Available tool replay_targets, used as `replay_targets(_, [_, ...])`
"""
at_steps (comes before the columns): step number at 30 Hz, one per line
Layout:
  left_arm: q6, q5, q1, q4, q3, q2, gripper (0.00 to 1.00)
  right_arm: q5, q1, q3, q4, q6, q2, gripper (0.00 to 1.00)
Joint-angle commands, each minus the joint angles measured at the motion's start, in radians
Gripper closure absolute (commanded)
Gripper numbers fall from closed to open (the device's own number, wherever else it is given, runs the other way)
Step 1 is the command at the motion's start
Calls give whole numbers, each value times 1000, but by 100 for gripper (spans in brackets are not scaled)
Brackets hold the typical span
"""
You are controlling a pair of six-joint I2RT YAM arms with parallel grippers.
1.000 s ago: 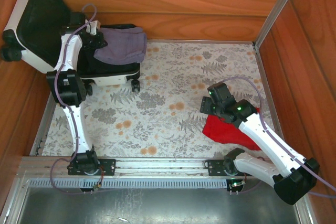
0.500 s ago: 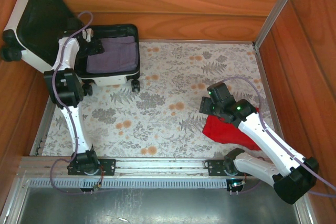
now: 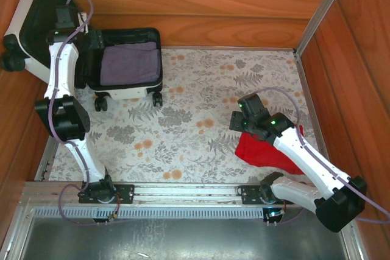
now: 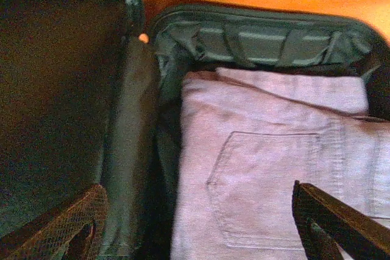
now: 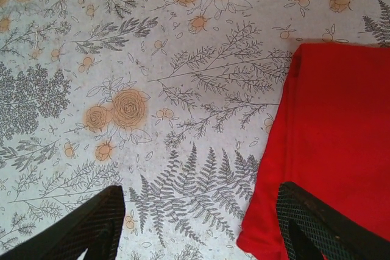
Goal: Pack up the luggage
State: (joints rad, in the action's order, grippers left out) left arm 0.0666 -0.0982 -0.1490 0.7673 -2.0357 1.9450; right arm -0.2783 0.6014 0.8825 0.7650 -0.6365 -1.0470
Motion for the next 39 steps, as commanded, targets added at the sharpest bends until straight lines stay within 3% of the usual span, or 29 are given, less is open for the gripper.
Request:
replay_targets(1, [51, -109, -6, -22, 54, -5, 19, -8, -6, 45, -5, 12, -35, 30])
replay_targets(6, [135, -185, 21, -108, 290, -133, 17, -55, -32, 96, 112, -61, -161, 27])
replay_targets(11, [53, -51, 222, -202, 496, -330, 8, -31, -126, 111, 218, -94, -314, 24])
replay_targets(15, [158, -98, 293, -244, 631, -452, 8, -50, -158, 100, 232, -100, -354, 24])
replay_targets(19, [253, -128, 351, -394, 869, -627, 8, -41, -158, 97, 256, -105, -392, 25])
replay_targets(24, [311, -115, 483, -485, 1087, -799, 8, 28, -158, 73, 257, -95, -418, 33])
replay_targets(31, [395, -59, 675, -501, 1249, -895, 8, 63, -150, 19, 227, -114, -433, 34])
replay_targets(39, [474, -1, 826, -536, 1330, -897, 8, 67, -137, 15, 145, -108, -516, 33])
